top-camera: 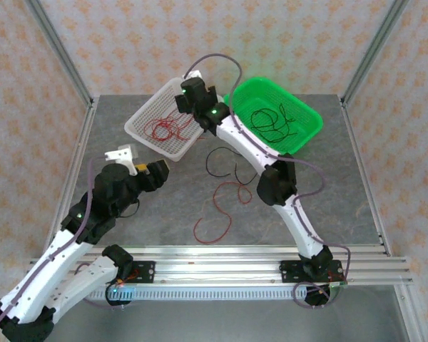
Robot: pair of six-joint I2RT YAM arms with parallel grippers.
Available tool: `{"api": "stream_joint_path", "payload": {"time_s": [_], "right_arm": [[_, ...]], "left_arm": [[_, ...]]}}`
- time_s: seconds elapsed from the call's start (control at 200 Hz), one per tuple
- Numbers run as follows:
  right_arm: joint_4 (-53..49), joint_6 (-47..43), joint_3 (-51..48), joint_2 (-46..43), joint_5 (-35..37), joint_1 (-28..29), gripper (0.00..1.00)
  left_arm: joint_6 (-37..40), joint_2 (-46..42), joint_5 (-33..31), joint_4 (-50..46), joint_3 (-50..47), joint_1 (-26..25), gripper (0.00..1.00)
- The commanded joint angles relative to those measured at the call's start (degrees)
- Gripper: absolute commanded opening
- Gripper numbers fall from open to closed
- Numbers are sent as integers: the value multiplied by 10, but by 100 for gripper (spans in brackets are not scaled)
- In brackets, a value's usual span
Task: Untangle the cables
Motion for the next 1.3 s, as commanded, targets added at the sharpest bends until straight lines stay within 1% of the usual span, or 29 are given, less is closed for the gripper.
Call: {"api": "stream_joint_path", "payload": {"time_s": [0.0, 0.07, 0.195, 0.25, 0.315, 0.435, 0.501, 0.581, 0.681, 0.761, 0.836, 0.891, 0.946, 0.961, 1.036, 1.206, 1.296], "right_arm": [[-65, 52, -26, -92, 10, 2, 87], [-86, 78, -90, -145, 1, 2, 85], [-38, 105, -293, -277, -12, 2, 84], [-1, 113, -389, -337, -12, 2, 84], [30, 121, -477, -398, -9, 2, 83], [49, 135, -594, -485, -2, 1, 83], [55, 142, -643, -524, 3, -1, 83], [61, 151, -689, -565, 4, -7, 83], [59, 161, -728, -609, -5, -16, 83], [60, 170, -757, -644, -15, -24, 83], [62, 175, -783, -671, -28, -30, 82], [64, 181, -802, -691, -32, -35, 81], [64, 185, -820, -697, -33, -39, 81], [65, 187, -825, -713, -33, -40, 81], [67, 191, -847, -734, -37, -46, 80], [65, 190, -869, -757, -40, -59, 79], [65, 190, -875, -764, -41, -60, 79]], "left_arm": [[-19, 11, 25, -26, -7, -3, 75], [-24, 19, 26, -37, -9, -8, 72], [-37, 34, 18, -61, -14, -30, 68], [-47, 44, 7, -72, -17, -52, 67], [-62, 61, -11, -79, -22, -85, 66], [-89, 111, -33, -57, -34, -145, 65], [-95, 160, -41, -35, -34, -172, 62], [-85, 237, -42, -23, -19, -187, 56], [-70, 342, -49, -40, 18, -190, 54], [-55, 403, -42, -40, 44, -192, 53], [-45, 440, -32, -28, 65, -193, 52], [-39, 462, -25, -22, 82, -193, 50], [-33, 486, -23, -22, 102, -194, 49], [-31, 492, -22, -21, 107, -194, 48], [-24, 525, -19, -25, 129, -195, 48], [-8, 602, -7, -26, 175, -199, 44], [-5, 637, -15, -34, 199, -200, 43]]}}
